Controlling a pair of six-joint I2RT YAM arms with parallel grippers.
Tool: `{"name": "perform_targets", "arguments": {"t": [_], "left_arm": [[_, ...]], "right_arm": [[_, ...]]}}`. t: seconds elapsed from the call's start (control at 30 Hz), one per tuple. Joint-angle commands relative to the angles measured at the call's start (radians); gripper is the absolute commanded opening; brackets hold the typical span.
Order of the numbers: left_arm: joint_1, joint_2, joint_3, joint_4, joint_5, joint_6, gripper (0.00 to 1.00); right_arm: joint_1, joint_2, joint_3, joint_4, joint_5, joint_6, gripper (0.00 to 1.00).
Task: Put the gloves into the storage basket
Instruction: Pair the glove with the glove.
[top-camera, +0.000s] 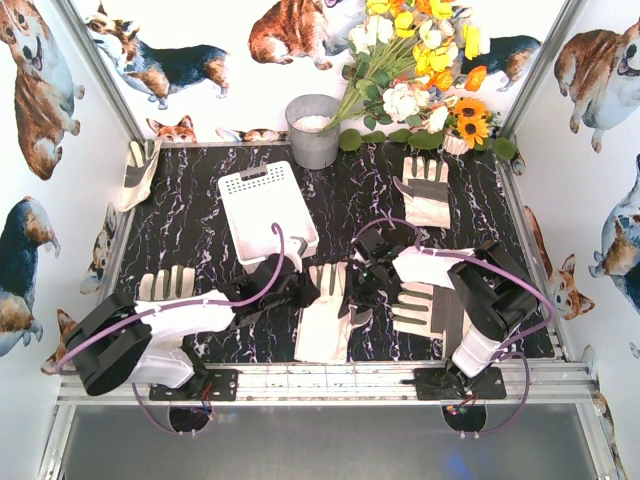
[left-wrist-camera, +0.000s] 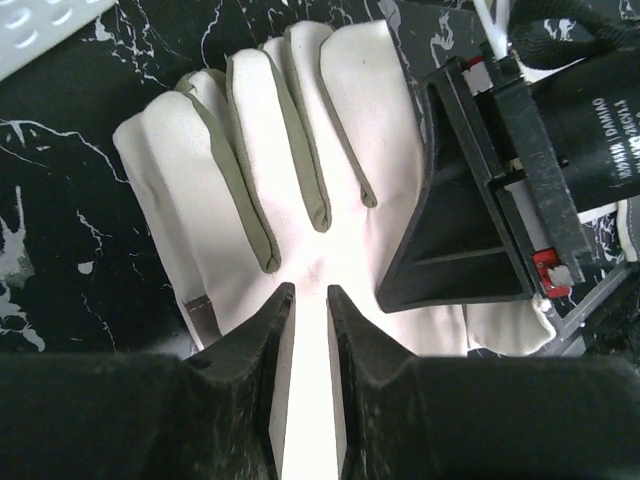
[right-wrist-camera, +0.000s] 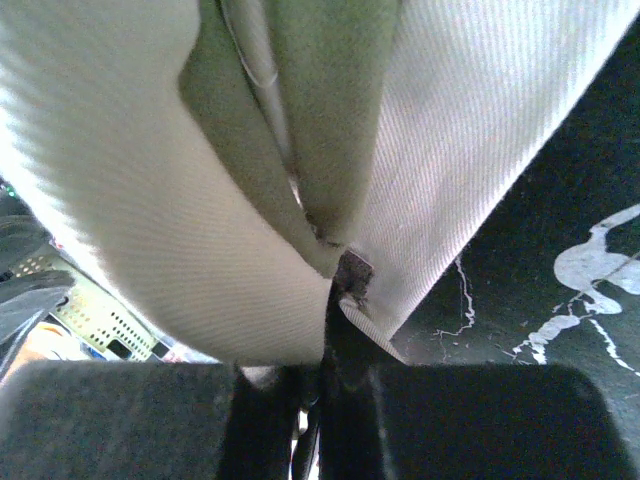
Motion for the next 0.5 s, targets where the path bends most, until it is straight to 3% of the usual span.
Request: {"name": "perform_targets", "arguments": {"t": [0.0, 0.1, 0.27, 0.47], "left_arm": [[-0.003, 0.054, 0.015, 0.062, 0.033, 0.002, 0.13], [-0.003, 0.089, 0.026, -0.029, -0.018, -0.001, 0.07], [-0.003, 0.105, 0.009, -0.109, -0.066, 0.014, 0.08], [-0.003, 0.137, -0.019, -0.11, -0.047, -0.008, 0.07]], "right_arm": [[0.002, 0.024, 0.001, -0.03, 0.068, -0.018, 0.0], [0.003, 0.015, 0.003, -0.036, 0.072, -0.021, 0.0], [0.002, -0.033, 0.012, -0.062, 0.075, -0.035, 0.0], [-0.01, -0.118, 0.069, -0.177, 0.1, -0.087, 0.31]]}}
